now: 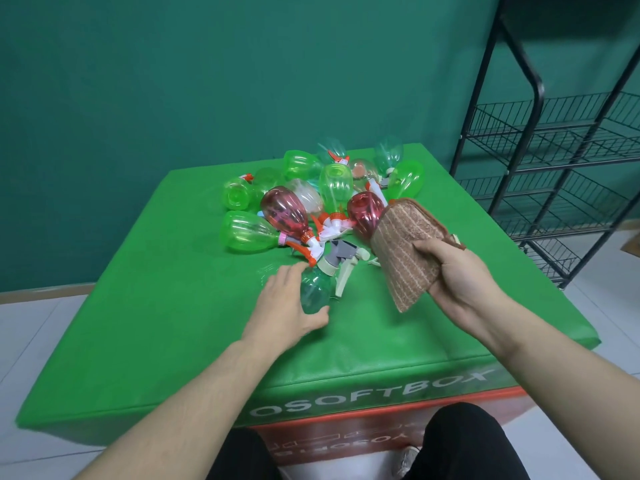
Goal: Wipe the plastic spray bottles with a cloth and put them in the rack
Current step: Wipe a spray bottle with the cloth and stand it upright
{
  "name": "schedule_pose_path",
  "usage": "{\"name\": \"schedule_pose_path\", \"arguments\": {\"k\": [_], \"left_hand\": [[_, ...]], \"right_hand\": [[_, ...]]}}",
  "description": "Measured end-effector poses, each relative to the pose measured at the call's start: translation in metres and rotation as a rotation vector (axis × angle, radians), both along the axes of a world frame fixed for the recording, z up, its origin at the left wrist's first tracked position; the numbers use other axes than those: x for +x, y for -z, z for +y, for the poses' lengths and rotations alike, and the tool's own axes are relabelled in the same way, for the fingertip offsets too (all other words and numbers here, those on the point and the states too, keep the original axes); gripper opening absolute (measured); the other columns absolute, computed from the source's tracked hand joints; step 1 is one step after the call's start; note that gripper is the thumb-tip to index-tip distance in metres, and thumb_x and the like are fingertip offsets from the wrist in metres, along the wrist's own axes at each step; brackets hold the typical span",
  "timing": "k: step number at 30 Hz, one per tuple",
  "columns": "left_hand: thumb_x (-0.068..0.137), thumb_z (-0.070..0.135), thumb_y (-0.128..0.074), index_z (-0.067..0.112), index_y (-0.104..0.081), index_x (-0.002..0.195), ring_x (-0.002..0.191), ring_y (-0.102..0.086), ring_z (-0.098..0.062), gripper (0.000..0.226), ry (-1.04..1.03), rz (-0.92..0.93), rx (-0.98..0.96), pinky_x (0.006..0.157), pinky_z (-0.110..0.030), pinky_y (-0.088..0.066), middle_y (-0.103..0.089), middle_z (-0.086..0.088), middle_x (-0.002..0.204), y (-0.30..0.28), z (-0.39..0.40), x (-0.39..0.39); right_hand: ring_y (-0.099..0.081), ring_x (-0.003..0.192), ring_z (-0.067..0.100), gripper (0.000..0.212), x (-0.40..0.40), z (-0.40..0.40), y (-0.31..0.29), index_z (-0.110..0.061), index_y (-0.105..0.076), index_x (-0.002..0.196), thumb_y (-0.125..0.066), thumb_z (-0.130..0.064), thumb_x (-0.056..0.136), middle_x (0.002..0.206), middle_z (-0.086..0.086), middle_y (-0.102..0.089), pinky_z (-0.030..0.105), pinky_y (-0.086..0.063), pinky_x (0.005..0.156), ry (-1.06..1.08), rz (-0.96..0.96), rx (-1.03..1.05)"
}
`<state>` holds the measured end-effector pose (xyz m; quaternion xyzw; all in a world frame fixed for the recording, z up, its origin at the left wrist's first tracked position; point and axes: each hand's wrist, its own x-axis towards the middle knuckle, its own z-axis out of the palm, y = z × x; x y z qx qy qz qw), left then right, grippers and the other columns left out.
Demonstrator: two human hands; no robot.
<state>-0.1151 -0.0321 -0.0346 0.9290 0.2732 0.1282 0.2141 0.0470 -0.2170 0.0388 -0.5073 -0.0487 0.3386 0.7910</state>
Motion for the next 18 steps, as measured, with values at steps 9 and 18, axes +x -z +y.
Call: {"name": "schedule_pose_path", "arguments": {"k": [9,18], "left_hand": [[0.081,0.053,-0.077,0.027,-0.033,0.154,0.132,-0.040,-0.016,0.089,0.065,0.014,-0.006,0.117,-0.039,-0.033,-0.049,0.003,0.148,0.003,0.000,0.006],[0.075,0.050,-0.081,0.032,-0.039,0.148,0.118,-0.052,-0.013,0.086,0.041,-0.021,-0.072,0.106,-0.034,-0.044,-0.055,0.008,0.136,0.005,0.004,0.008]], "right_hand": [[-0.070,0.087,0.010,0.010,-0.001,0.008,0.005,-0.022,-0.072,0.098,-0.065,-0.028,0.097,0.095,-0.006,-0.078,0.030,-0.054,0.090,-0.156,-0.642,-0.450],[-0.057,0.062,0.003,0.031,-0.007,-0.002,0.017,-0.020,-0.067,0.080,-0.054,-0.037,0.102,0.072,-0.004,-0.068,0.025,-0.048,0.066,-0.325,-1.092,-0.666]]}}
